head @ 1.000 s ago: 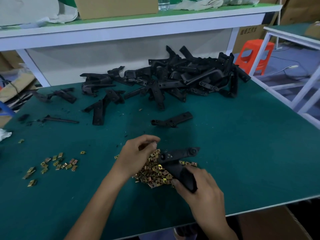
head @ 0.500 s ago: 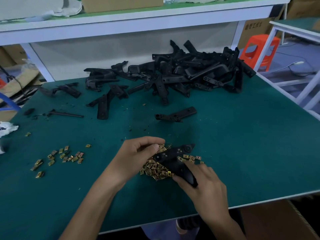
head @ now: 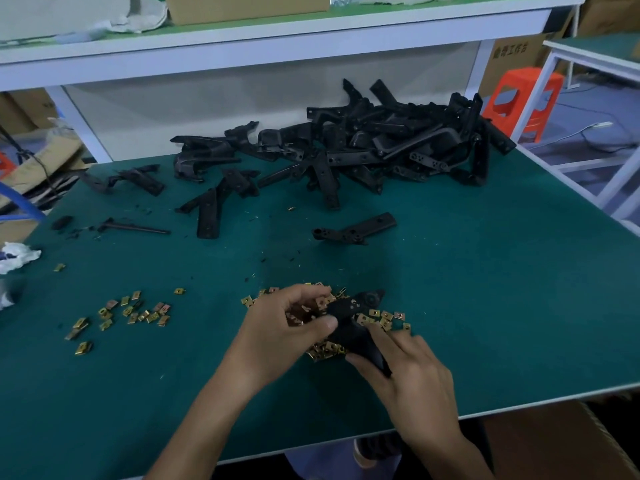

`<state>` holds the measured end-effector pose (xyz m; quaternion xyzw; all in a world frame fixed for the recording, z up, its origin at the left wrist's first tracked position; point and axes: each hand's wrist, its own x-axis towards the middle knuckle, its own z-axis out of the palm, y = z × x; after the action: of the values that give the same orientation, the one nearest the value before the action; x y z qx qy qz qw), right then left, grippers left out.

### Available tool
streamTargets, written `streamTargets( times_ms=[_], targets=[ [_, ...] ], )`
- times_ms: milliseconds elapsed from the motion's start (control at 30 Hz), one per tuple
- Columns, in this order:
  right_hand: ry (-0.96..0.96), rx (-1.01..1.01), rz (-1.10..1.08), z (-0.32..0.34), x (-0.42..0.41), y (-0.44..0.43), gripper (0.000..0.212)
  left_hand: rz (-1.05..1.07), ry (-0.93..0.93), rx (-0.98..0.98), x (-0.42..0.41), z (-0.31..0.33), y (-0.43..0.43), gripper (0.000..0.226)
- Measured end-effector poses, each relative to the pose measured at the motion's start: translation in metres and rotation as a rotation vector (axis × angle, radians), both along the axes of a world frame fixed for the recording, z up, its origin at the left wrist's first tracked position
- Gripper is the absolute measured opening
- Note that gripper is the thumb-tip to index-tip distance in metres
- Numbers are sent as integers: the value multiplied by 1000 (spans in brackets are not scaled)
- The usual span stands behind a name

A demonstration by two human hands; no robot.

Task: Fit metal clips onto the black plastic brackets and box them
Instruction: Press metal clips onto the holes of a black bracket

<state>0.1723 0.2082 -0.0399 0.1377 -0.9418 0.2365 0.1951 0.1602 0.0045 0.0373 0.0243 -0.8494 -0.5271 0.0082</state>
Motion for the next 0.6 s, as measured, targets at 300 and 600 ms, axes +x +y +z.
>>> streamTargets(
  times_ms=[300, 600],
  targets=[
    [-47, 25, -22, 1, 0, 1, 48, 57, 182, -247, 13, -17, 14, 29],
    [-86, -86, -56, 2, 0, 0, 48, 46, 88, -404, -43, -31, -16, 31]
  ],
)
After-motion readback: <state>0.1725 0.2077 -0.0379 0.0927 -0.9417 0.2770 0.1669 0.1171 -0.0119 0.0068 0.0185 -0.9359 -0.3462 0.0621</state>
